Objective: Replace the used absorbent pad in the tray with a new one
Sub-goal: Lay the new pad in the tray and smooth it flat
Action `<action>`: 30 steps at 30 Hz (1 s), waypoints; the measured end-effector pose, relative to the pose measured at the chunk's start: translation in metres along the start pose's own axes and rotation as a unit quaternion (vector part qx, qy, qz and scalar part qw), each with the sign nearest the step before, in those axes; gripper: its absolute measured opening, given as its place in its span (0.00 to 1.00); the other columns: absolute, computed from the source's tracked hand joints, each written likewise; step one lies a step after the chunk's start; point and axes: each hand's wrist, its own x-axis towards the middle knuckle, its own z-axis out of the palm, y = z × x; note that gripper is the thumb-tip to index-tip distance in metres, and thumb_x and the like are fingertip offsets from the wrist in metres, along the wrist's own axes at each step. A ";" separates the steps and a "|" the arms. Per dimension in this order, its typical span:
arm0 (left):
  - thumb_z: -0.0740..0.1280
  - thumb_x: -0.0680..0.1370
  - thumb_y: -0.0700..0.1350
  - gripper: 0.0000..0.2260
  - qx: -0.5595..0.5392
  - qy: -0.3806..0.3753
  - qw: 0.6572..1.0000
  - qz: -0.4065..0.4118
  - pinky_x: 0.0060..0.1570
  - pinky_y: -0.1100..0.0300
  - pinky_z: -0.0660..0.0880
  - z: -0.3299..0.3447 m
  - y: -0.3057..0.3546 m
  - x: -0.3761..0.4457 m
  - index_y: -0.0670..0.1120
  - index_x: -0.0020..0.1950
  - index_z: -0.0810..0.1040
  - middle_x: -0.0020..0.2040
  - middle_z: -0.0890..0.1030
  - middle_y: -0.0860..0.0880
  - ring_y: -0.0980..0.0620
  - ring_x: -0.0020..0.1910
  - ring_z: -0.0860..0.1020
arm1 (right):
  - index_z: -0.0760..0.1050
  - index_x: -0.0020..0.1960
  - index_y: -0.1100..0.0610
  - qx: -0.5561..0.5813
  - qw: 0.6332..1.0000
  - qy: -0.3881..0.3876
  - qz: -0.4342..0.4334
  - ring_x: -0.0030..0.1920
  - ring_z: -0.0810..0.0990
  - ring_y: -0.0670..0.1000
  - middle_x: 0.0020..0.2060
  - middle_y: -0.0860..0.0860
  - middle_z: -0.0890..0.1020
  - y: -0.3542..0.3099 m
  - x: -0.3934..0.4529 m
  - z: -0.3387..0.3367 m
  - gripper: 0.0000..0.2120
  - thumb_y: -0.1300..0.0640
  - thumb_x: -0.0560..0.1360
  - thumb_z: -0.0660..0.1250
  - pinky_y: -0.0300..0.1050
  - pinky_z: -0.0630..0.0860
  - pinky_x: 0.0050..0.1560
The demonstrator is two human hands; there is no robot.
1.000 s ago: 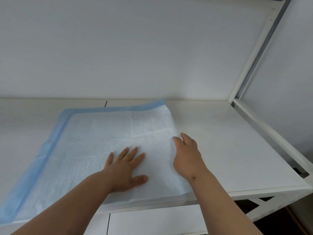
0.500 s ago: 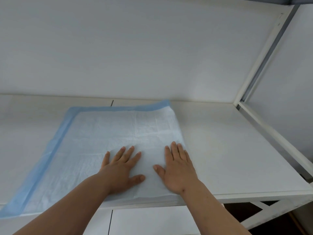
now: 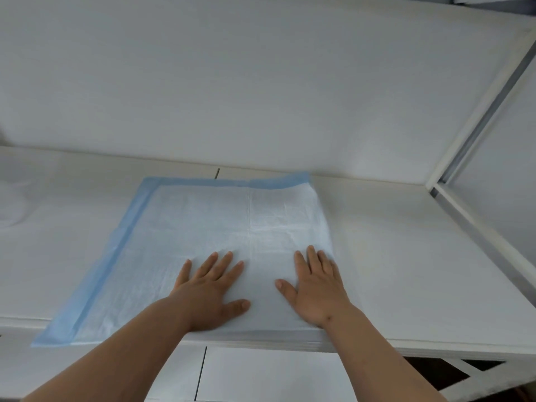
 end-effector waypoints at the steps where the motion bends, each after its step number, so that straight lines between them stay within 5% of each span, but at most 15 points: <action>1: 0.33 0.57 0.77 0.47 0.003 -0.001 1.000 0.002 0.73 0.42 0.35 -0.001 -0.001 -0.001 0.64 0.75 0.34 0.76 0.33 0.59 0.55 0.76 0.34 | 0.39 0.79 0.52 0.002 1.000 -0.001 -0.001 0.77 0.35 0.56 0.78 0.54 0.38 0.000 0.000 0.001 0.46 0.25 0.71 0.37 0.54 0.36 0.76; 5: 0.35 0.56 0.78 0.47 0.000 -0.011 1.000 0.007 0.73 0.43 0.35 -0.003 -0.006 -0.003 0.65 0.75 0.35 0.77 0.34 0.60 0.56 0.76 0.35 | 0.38 0.79 0.52 0.017 1.000 -0.005 0.003 0.77 0.35 0.55 0.78 0.52 0.37 0.000 -0.002 -0.001 0.54 0.23 0.60 0.30 0.54 0.36 0.76; 10: 0.51 0.70 0.75 0.41 -0.017 -0.024 0.999 -0.036 0.73 0.40 0.38 -0.008 -0.018 -0.014 0.62 0.76 0.37 0.78 0.35 0.58 0.55 0.77 0.36 | 0.38 0.79 0.48 0.029 0.999 -0.022 -0.003 0.77 0.33 0.54 0.77 0.49 0.34 -0.020 -0.004 -0.011 0.48 0.24 0.70 0.50 0.58 0.36 0.75; 19: 0.56 0.76 0.67 0.33 -0.035 0.018 0.991 -0.125 0.75 0.42 0.40 -0.019 -0.040 -0.054 0.61 0.77 0.49 0.79 0.44 0.56 0.53 0.78 0.43 | 0.49 0.78 0.46 0.018 0.980 0.005 -0.196 0.77 0.34 0.52 0.79 0.48 0.38 -0.114 0.003 0.005 0.35 0.34 0.77 0.52 0.58 0.35 0.76; 25: 0.66 0.66 0.71 0.46 -0.074 -0.030 0.985 -0.153 0.74 0.43 0.36 -0.022 -0.080 -0.106 0.63 0.77 0.46 0.78 0.42 0.60 0.56 0.77 0.39 | 0.42 0.79 0.44 -0.026 0.976 -0.054 -0.210 0.77 0.34 0.52 0.78 0.46 0.37 -0.135 0.013 0.014 0.34 0.32 0.77 0.46 0.59 0.34 0.75; 30: 0.65 0.73 0.52 0.42 -0.049 -0.052 0.982 -0.174 0.74 0.43 0.37 -0.008 -0.094 -0.131 0.63 0.77 0.39 0.77 0.34 0.61 0.55 0.76 0.35 | 0.41 0.79 0.43 -0.026 0.980 -0.079 -0.181 0.77 0.34 0.52 0.78 0.46 0.37 -0.145 0.014 0.009 0.35 0.32 0.77 0.48 0.60 0.35 0.75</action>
